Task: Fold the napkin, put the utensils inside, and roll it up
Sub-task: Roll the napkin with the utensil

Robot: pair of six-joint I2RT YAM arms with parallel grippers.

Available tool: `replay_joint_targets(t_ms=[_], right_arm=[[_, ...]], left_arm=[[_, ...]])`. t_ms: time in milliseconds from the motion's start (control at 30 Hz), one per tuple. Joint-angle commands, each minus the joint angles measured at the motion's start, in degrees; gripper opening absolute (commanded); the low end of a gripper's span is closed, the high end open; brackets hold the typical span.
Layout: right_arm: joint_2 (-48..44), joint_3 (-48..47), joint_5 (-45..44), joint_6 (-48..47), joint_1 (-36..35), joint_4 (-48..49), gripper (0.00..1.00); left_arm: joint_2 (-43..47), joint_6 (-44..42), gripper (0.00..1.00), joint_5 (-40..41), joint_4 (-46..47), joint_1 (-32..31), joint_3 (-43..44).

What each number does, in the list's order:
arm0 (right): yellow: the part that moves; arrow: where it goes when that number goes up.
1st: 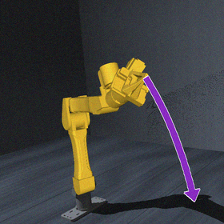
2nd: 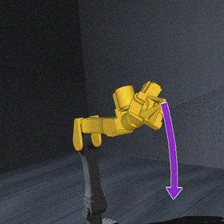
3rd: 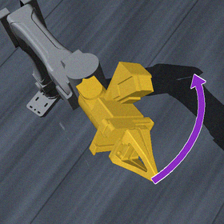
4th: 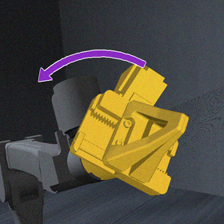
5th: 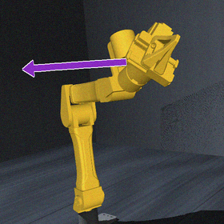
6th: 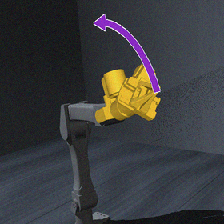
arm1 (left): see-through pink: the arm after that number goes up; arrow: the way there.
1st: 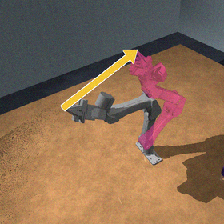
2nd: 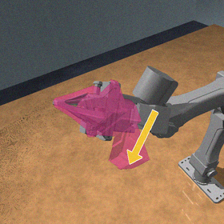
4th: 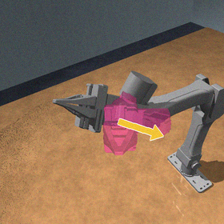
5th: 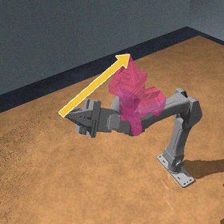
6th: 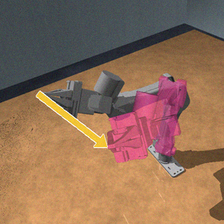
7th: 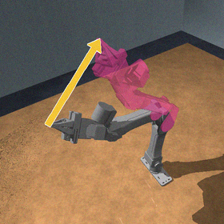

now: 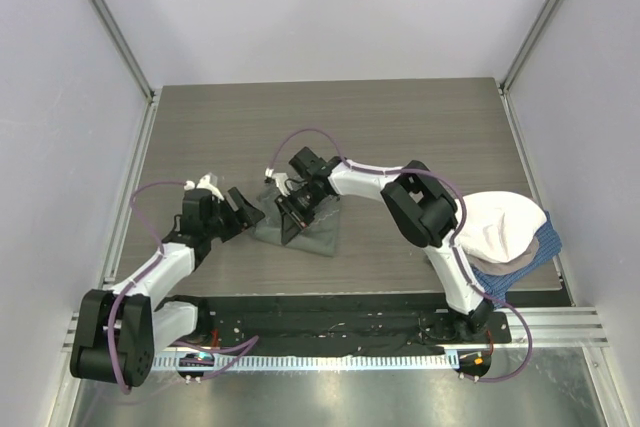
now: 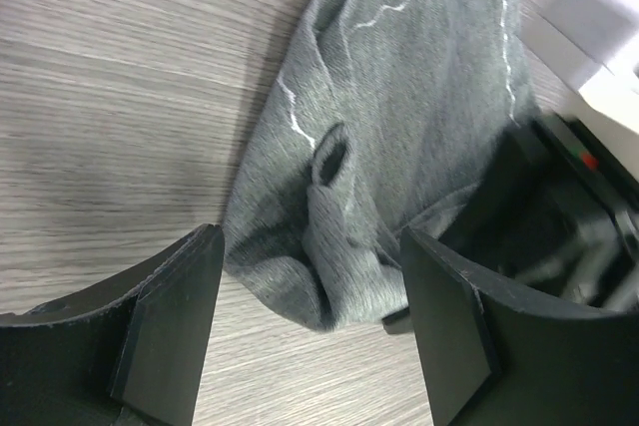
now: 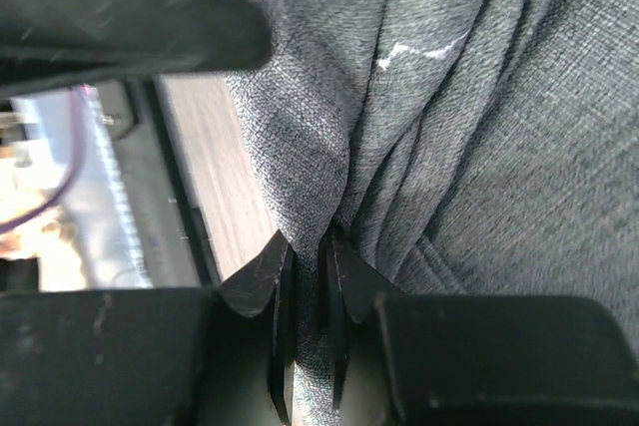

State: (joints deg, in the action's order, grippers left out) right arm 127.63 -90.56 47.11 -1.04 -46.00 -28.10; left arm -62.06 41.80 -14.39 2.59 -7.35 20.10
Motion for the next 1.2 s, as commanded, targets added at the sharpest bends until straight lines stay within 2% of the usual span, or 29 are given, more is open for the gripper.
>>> replay_joint_targets(t_ms=[0, 133, 400, 600, 833, 933, 1033, 1167], right_arm=[[4.37, -3.65, 6.59, 3.49, 2.58, -0.47, 0.14], [8.15, -5.67, 7.82, 5.25, 4.25, -0.29, 0.13], [10.53, -6.73, 9.4, 5.96, 5.39, -0.29, 0.13], [11.49, -6.91, 10.19, 6.31, 5.83, -0.38, 0.13], [13.52, -7.96, 11.77, 7.19, 6.8, -0.29, 0.13], [14.31, -8.57, 12.21, 7.45, 7.24, -0.38, 0.13], [14.05, -9.1, 11.95, 7.72, 7.33, -0.29, 0.15], [11.15, -9.81, 9.49, 8.51, 7.41, -0.29, 0.27]], left_arm=[[3.34, -0.23, 0.75, -2.13, 5.14, -0.03, -1.72], [4.5, -1.02, 0.77, -0.73, 4.79, -0.03, -2.69], [-0.42, -2.07, 0.75, -1.25, 4.71, -0.03, -0.85], [-5.87, -4.18, 0.66, -1.42, 6.01, -0.03, 1.79], [-9.48, -5.24, 0.47, -3.09, 9.36, -0.03, 1.96], [-9.92, -5.15, 0.36, -3.1, 9.54, -0.03, 2.14], [-10.27, -5.06, 0.19, -3.36, 9.19, -0.11, 2.4], [-11.59, -4.89, 0.04, -3.8, 7.09, -0.03, 3.71]])
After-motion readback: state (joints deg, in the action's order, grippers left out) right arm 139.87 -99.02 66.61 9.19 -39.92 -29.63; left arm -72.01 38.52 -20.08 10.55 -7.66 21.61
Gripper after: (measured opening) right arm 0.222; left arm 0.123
